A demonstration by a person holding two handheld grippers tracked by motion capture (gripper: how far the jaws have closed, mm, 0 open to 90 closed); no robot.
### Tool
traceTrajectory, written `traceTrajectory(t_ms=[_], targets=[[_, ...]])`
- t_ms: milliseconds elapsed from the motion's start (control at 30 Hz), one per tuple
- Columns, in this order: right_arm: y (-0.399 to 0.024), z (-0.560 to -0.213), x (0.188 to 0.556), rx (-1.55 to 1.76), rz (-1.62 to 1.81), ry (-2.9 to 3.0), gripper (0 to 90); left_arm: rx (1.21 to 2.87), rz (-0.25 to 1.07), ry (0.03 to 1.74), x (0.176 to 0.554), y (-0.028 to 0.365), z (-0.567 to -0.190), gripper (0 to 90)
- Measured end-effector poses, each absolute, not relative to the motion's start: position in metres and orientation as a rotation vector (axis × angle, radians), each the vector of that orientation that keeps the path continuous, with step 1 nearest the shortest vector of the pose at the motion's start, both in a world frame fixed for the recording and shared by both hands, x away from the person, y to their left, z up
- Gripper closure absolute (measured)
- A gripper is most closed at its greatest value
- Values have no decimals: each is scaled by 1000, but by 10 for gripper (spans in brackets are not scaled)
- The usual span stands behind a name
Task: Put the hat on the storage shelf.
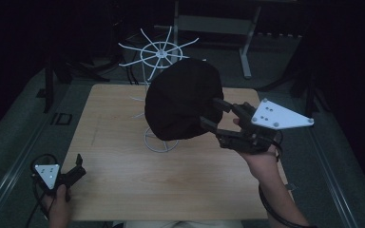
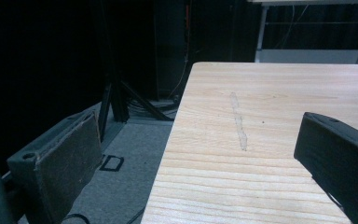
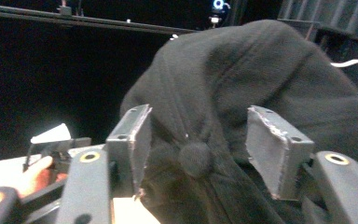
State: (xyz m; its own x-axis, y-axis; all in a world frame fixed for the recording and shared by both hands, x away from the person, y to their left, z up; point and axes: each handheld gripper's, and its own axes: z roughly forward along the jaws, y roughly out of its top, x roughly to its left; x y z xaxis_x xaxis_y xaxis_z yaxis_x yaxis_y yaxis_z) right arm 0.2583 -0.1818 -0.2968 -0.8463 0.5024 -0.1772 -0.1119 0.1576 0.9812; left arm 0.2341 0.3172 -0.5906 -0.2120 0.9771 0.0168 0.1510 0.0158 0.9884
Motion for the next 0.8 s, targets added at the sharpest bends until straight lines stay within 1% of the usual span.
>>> traceTrajectory(t_ms=[133,233,267,333,367,400,567,633,800], targets=[[-195,-302,259,398,1718,1951,311,1214,1292,1483,234,317,-591,13],[-203,-309,264,453,1674,1979,236,1216,1294,1484,234,317,-591,13],[-205,-313,266,466,1659,1983,234,1215,1294,1484,234,317,-591,13],[-211,-319,269,488,1654,1988,190,1216,1295,1484,234,317,-591,13],[-211,-319,269,488,1654,1988,190,1216,1295,1484,234,317,-591,13],[-217,-326,272,515,1650,1997,161,1216,1296,1484,234,317,-591,13],[-231,-342,278,571,1652,1994,140,1216,1297,1484,234,317,-591,13],[-240,-362,285,624,1590,2023,138,1216,1299,1484,234,317,-591,13],[-251,-394,295,696,1528,2032,138,1213,1299,1486,234,317,-591,13]])
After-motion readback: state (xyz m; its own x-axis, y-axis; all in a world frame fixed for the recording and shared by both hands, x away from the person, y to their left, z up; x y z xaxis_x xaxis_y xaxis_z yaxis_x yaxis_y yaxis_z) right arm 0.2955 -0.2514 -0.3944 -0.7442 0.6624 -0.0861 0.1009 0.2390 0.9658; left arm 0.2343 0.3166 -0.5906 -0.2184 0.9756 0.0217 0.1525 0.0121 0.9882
